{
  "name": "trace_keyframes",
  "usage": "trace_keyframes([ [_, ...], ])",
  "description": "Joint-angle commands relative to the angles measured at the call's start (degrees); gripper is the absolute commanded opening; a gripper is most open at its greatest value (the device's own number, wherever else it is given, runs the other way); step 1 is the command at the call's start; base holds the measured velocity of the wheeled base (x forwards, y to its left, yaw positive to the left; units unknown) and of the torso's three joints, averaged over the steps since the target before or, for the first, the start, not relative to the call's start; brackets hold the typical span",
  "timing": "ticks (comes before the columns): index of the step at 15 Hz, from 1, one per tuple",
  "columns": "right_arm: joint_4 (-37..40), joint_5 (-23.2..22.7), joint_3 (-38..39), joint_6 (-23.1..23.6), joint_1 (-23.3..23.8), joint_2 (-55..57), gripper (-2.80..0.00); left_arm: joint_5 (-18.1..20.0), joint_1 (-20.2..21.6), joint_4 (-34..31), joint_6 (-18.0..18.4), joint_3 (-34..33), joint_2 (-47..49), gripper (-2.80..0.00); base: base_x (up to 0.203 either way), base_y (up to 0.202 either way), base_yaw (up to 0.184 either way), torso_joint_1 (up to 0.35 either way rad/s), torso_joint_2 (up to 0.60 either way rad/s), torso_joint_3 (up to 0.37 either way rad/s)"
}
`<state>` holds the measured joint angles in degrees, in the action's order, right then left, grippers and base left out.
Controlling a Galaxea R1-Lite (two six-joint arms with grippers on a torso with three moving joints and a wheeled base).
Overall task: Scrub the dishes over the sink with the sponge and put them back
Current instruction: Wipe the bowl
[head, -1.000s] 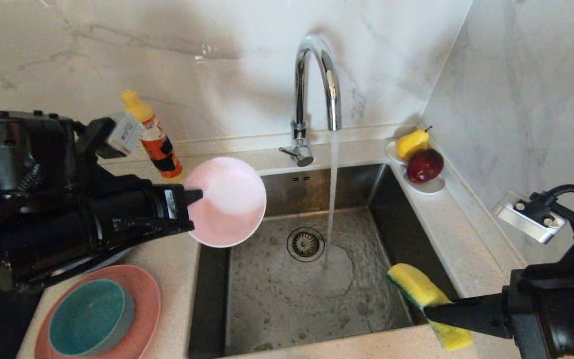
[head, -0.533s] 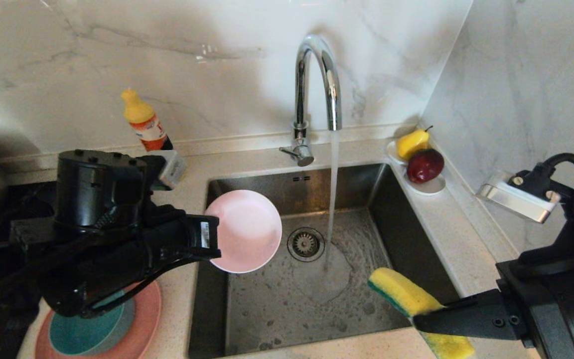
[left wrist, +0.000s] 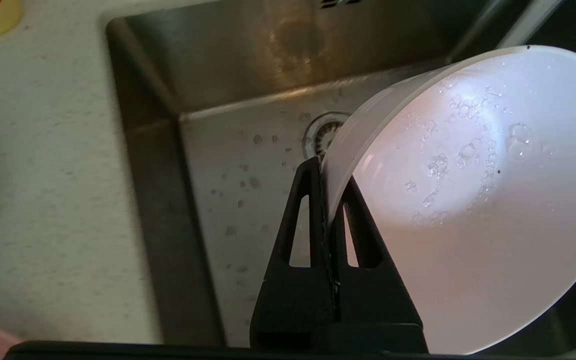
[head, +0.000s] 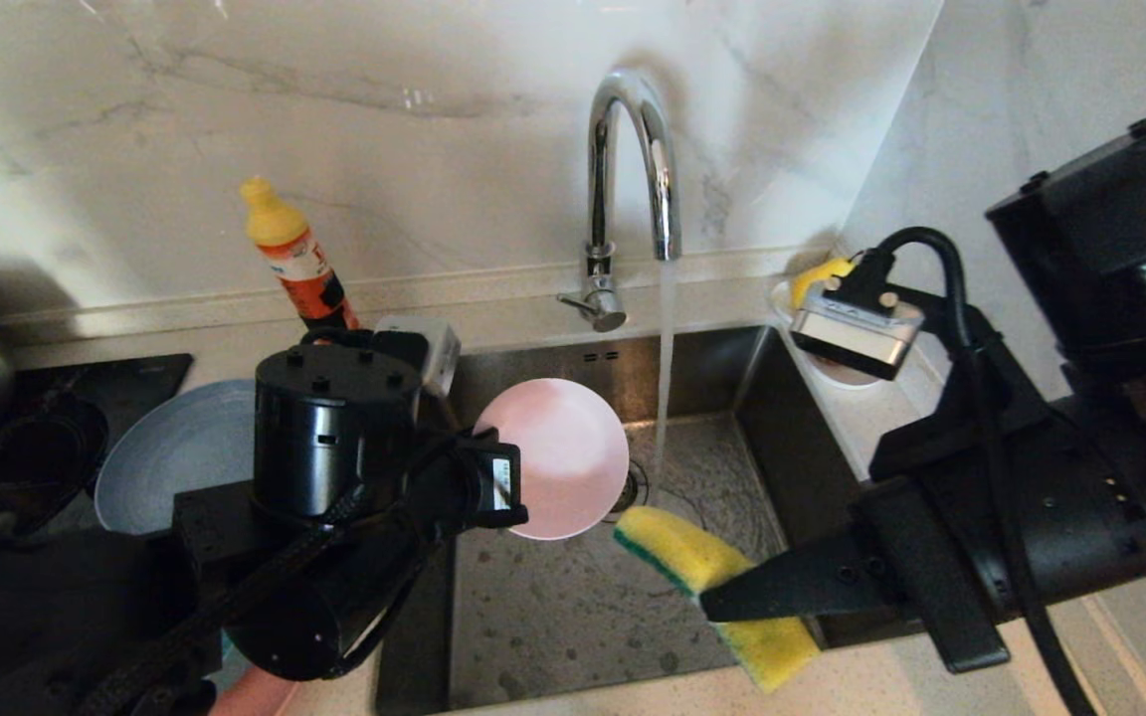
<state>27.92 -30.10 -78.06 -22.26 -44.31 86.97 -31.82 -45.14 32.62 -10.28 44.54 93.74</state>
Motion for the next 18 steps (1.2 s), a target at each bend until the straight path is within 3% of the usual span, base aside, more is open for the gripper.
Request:
trace_keyframes([
  [1, 1.55, -0.14, -3.48, -0.37, -0.46, 5.92, -2.80, -0.86, -1.71, 1.23, -0.01, 0.10, 1.18, -2.80, 0.000, 0.000, 0.000, 0.000, 0.00, 0.000],
  [12, 3.10, 1.89, -15.48, -8.16, 1.06, 17.18, -2.80, -0.87, -1.80, 8.61, 0.43, -1.74, 0.79, -2.80, 0.000, 0.000, 0.000, 0.000, 0.00, 0.000],
  [18, 3.11, 1.89, -19.57, -8.52, 4.37, 20.70, -2.80, -0.78, -1.80, 8.78, 0.35, -1.83, 0.21, -2.80, 0.000, 0.000, 0.000, 0.000, 0.00, 0.000],
])
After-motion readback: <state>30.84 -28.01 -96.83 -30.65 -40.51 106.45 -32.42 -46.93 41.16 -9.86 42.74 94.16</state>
